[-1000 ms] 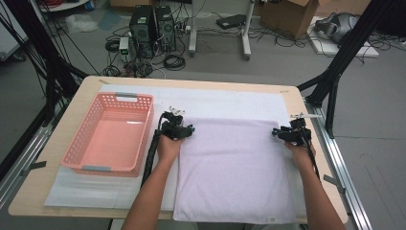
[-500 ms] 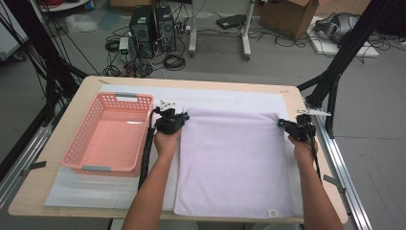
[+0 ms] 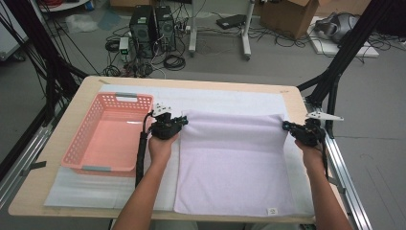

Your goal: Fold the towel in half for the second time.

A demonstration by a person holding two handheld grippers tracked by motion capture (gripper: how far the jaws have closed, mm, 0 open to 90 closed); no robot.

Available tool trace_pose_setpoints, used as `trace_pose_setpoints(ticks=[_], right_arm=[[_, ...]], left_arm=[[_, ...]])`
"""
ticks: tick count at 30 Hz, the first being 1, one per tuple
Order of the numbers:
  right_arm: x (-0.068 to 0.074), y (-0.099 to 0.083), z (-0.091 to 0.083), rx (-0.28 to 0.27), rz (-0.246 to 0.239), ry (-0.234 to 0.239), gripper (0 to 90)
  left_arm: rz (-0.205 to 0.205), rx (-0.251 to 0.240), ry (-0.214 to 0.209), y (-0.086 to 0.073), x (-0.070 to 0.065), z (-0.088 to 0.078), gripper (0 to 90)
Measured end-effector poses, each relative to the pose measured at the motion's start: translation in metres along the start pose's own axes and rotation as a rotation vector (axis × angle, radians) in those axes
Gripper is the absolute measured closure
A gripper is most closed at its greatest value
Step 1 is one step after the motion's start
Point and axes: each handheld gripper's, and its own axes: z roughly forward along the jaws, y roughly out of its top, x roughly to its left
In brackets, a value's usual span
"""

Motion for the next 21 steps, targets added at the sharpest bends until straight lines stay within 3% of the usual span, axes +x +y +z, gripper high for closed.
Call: trace_pose_setpoints(ticks=[3,6,17,21], right_arm=[[0.007,-0.008,-0.014,-0.008,-0.017,0.017,86.7],[0.012,-0.019,-0.029,-0.015,-0.026,0.027,86.7],[0.028,-0.056,-0.065,-0.004,-0.026,0.071,86.6],[0.035,-0.067,-0.077,0.031,-0.047,0.083,86.6]], left_arm=[[0.046,-0.006,-0.017,0.001,-0.012,-0.012,85.4],[0.039,-0.029,-0.039,-0.006,-0.021,-0.025,85.4],[0.090,0.031,-0.076,-0.051,-0.036,-0.063,85.4],[0.105,0.050,-0.090,-0.068,-0.043,-0.074,85.3]])
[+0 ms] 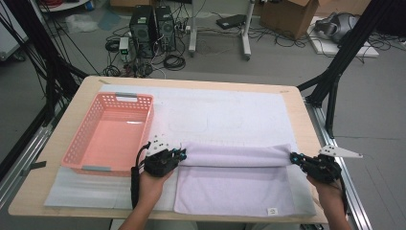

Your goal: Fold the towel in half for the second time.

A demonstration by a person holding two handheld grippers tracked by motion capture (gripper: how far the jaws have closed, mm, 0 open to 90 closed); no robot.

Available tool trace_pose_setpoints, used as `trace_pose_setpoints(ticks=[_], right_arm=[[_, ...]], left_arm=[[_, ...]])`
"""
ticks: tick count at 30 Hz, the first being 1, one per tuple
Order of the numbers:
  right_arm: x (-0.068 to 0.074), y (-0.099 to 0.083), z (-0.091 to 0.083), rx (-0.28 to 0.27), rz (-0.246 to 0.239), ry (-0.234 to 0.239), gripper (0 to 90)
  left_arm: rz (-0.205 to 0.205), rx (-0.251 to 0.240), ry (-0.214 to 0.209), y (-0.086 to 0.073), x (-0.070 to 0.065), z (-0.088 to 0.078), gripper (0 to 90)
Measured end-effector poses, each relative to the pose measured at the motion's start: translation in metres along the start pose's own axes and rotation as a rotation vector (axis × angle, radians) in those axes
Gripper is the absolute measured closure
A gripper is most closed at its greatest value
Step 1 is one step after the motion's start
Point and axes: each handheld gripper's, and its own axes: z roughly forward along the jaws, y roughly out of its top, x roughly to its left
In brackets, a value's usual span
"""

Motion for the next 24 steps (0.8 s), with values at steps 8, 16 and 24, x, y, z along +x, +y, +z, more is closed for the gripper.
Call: trace_pose_setpoints(ticks=[8,16,24], right_arm=[[0.009,-0.022,-0.007,0.052,0.011,0.012,73.0],[0.001,0.009,0.005,0.048,0.059,-0.061,49.1],[0.001,-0.003,0.026,0.150,0.033,0.006,83.5]], left_arm=[[-0.006,-0.023,0.015,-0.009,-0.003,-0.008,51.1],[-0.041,0.031,-0.018,0.004,0.007,0.022,43.0],[-0.010,0.070,-0.040,-0.012,0.004,0.016,85.0]])
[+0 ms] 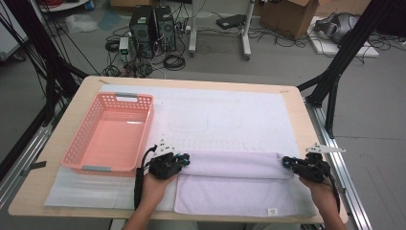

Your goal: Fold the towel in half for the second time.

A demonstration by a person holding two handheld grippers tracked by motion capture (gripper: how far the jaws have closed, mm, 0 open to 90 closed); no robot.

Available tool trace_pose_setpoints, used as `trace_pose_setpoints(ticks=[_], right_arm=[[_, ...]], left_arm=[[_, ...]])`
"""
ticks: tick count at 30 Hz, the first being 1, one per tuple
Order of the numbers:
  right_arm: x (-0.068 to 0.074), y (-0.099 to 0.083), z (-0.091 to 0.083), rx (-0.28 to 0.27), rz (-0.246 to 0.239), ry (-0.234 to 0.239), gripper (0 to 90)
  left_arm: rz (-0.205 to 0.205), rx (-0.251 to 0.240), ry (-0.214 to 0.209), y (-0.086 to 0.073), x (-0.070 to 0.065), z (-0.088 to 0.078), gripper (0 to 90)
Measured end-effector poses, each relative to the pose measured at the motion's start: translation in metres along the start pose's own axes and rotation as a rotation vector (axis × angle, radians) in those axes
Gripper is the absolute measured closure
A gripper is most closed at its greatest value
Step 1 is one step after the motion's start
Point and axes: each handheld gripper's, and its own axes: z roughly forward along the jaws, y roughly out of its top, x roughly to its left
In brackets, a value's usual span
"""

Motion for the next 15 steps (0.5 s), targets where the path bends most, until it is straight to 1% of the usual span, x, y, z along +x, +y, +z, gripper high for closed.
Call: trace_pose_setpoints(ticks=[2,6,8,10,12,14,15], right_arm=[[0.004,-0.005,-0.008,-0.031,0.003,0.008,84.5],[0.017,-0.016,-0.026,-0.073,-0.029,0.021,84.6],[0.022,-0.024,-0.035,-0.087,-0.038,0.025,84.4],[0.024,-0.031,-0.042,-0.090,-0.034,0.025,84.4],[0.027,-0.040,-0.047,-0.096,-0.020,0.032,84.3],[0.031,-0.047,-0.051,-0.094,-0.028,0.030,84.3],[0.034,-0.050,-0.053,-0.096,-0.023,0.033,84.4]], left_arm=[[-0.006,-0.035,-0.014,-0.003,-0.001,-0.008,85.4],[0.017,-0.070,-0.041,-0.006,-0.010,-0.024,85.2],[0.022,-0.078,-0.056,-0.011,-0.016,-0.032,85.2],[0.026,-0.078,-0.072,-0.017,-0.022,-0.039,85.1],[0.034,-0.077,-0.078,-0.021,-0.028,-0.044,85.1],[0.041,-0.080,-0.081,-0.026,-0.034,-0.050,85.1],[0.043,-0.080,-0.079,-0.029,-0.037,-0.054,85.1]])
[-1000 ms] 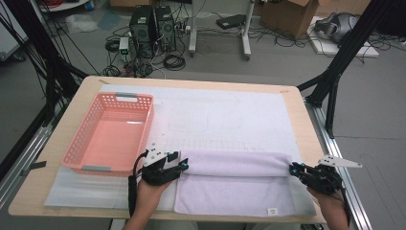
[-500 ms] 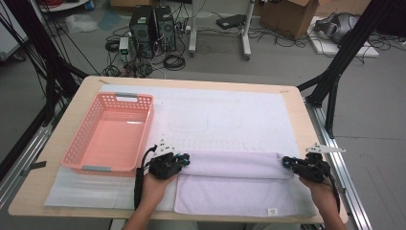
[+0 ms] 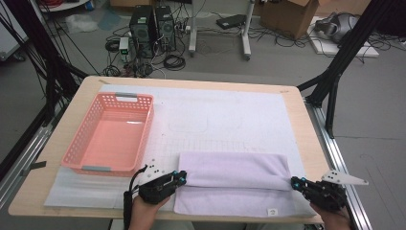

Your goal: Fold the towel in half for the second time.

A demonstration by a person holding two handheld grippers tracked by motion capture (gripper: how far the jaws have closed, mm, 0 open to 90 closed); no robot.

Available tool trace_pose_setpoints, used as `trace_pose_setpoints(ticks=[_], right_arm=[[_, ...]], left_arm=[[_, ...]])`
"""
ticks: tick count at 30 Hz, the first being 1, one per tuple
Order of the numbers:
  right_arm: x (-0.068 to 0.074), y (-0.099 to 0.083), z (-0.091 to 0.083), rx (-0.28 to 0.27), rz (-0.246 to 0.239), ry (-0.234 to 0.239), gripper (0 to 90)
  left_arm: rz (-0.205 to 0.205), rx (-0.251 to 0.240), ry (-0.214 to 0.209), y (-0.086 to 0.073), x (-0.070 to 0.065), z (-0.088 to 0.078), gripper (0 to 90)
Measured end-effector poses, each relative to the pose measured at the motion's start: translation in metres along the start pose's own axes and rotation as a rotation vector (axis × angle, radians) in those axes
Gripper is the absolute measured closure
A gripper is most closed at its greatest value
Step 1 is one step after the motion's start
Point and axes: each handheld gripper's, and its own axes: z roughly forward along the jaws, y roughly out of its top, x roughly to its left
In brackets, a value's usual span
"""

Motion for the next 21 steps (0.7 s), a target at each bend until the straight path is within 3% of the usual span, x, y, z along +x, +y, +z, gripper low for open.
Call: trace_pose_setpoints(ticks=[9,15,16,18,21], right_arm=[[0.025,-0.017,-0.024,-0.020,-0.012,-0.008,84.3],[0.034,-0.031,-0.033,0.005,-0.009,0.002,83.1],[0.035,-0.033,-0.032,0.018,-0.012,0.001,78.7],[0.035,-0.032,-0.034,0.001,0.013,-0.018,65.2],[0.032,-0.027,-0.038,-0.053,0.034,-0.027,61.9]], left_arm=[[0.008,-0.010,-0.012,-0.011,-0.018,-0.026,85.0],[0.016,0.027,-0.047,-0.024,-0.027,-0.035,84.0],[0.007,0.028,-0.056,-0.024,-0.028,-0.035,80.0],[-0.032,0.019,-0.043,-0.023,-0.026,-0.035,53.6],[-0.047,-0.017,-0.033,-0.018,-0.023,-0.035,48.4]])
